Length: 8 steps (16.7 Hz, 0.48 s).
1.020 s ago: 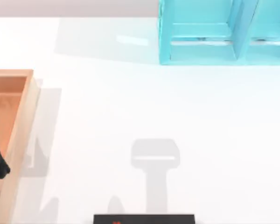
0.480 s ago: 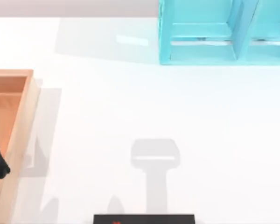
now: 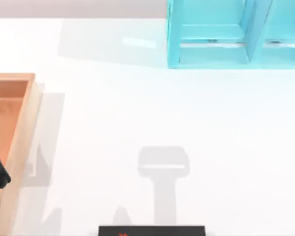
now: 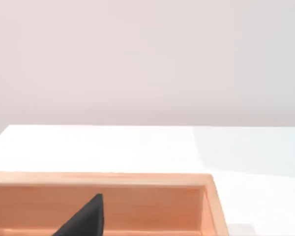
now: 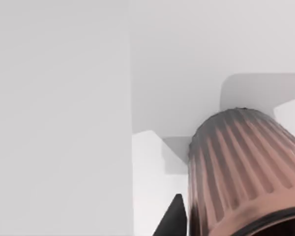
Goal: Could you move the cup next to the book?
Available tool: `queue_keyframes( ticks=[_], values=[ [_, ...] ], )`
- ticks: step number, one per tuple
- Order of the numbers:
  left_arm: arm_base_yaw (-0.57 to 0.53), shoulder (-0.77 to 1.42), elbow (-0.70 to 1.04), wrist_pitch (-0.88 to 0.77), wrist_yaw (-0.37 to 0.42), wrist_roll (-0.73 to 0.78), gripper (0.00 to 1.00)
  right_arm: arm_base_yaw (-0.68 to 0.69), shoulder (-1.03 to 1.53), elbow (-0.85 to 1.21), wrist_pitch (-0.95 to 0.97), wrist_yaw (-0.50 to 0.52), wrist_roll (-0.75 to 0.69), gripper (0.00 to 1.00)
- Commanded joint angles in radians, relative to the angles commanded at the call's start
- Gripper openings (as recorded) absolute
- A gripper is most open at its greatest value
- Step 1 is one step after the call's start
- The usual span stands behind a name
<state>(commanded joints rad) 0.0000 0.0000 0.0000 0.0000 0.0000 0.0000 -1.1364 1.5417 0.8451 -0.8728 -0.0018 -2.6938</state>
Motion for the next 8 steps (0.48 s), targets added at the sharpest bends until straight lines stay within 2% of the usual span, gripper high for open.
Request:
queue_keyframes(
  ticks=[8],
  values=[
    [0.0,0.0,0.0,0.0,0.0,0.0,1.0,0.0,-0.067,0.127,-0.196,0.0,-0.005,0.0]
  ],
)
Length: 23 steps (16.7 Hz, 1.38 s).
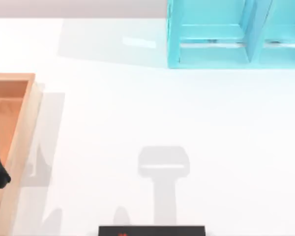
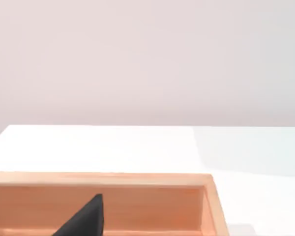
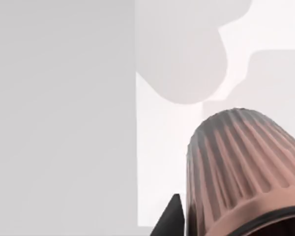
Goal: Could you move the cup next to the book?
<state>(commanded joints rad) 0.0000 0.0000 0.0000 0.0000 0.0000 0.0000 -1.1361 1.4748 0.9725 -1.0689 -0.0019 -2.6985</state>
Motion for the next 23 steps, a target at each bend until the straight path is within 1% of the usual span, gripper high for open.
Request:
queue_keyframes(
  ticks=[5,7,9,11,14,16,19,23],
  values=[
    [0.0,0.0,0.0,0.0,0.0,0.0,1.0,0.0,0.002,0.0,-0.002,0.0,0.002,0.0],
    [0.0,0.0,0.0,0.0,0.0,0.0,1.0,0.025,0.006,0.007,-0.004,0.002,0.027,0.0],
    [0.0,0.0,0.0,0.0,0.0,0.0,1.0,0.092,0.016,0.024,-0.009,0.005,0.095,0.0],
    [0.0,0.0,0.0,0.0,0.0,0.0,1.0,0.191,0.03,0.048,-0.019,0.011,0.203,0.0],
    [0.0,0.0,0.0,0.0,0.0,0.0,1.0,0.392,0.057,0.088,-0.042,0.021,0.444,0.0],
    [0.0,0.0,0.0,0.0,0.0,0.0,1.0,0.546,0.075,0.113,-0.062,0.028,0.649,0.0],
    [0.0,0.0,0.0,0.0,0.0,0.0,1.0,0.791,0.099,0.143,-0.094,0.034,1.007,0.0],
    [0.0,0.0,0.0,0.0,0.0,0.0,1.0,1.117,0.114,0.17,-0.131,0.029,1.55,0.0]
  ],
)
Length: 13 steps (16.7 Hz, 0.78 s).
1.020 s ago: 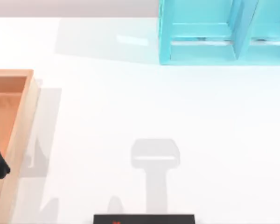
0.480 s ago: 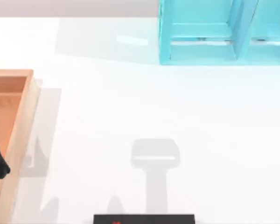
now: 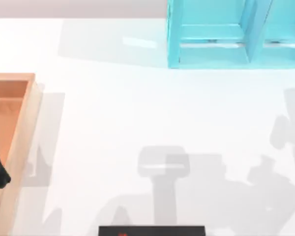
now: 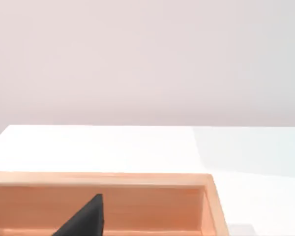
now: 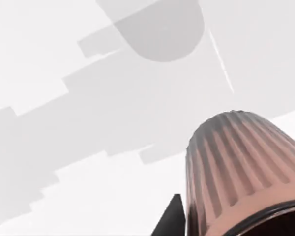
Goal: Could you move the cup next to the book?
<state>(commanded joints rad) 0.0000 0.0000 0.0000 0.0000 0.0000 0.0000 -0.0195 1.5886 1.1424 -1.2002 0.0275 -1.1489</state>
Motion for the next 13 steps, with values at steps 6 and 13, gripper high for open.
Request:
queue_keyframes(
  ticks=[6,13],
  values=[
    [0.0,0.0,0.0,0.0,0.0,0.0,1.0,0.422,-0.025,0.021,-0.027,-0.025,0.819,0.0],
    [0.0,0.0,0.0,0.0,0.0,0.0,1.0,0.729,-0.103,0.002,-0.013,-0.031,1.573,0.0]
  ],
)
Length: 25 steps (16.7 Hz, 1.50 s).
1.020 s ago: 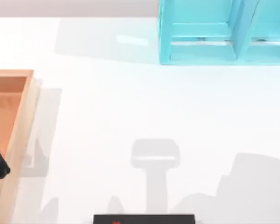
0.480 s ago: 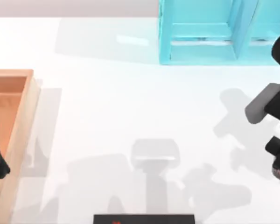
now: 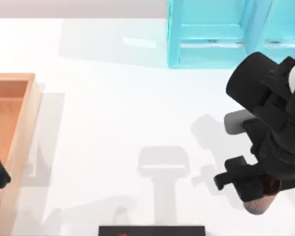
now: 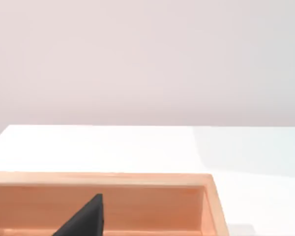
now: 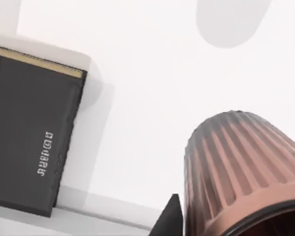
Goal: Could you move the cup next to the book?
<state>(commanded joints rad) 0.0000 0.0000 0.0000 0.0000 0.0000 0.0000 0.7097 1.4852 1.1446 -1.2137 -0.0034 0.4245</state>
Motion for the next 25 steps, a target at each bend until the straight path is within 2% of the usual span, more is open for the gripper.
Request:
queue_keyframes(
  ticks=[4,7,16,25],
  values=[
    [0.0,0.0,0.0,0.0,0.0,0.0,1.0,0.092,-0.041,-0.027,0.016,0.011,0.29,0.0],
    [0.0,0.0,0.0,0.0,0.0,0.0,1.0,0.125,-0.058,-0.043,0.024,0.019,0.404,0.0],
    [0.0,0.0,0.0,0.0,0.0,0.0,1.0,0.125,-0.053,-0.058,0.04,0.02,0.424,0.0],
    [0.0,0.0,0.0,0.0,0.0,0.0,1.0,0.128,0.008,-0.248,0.297,0.02,0.423,0.0]
  ],
)
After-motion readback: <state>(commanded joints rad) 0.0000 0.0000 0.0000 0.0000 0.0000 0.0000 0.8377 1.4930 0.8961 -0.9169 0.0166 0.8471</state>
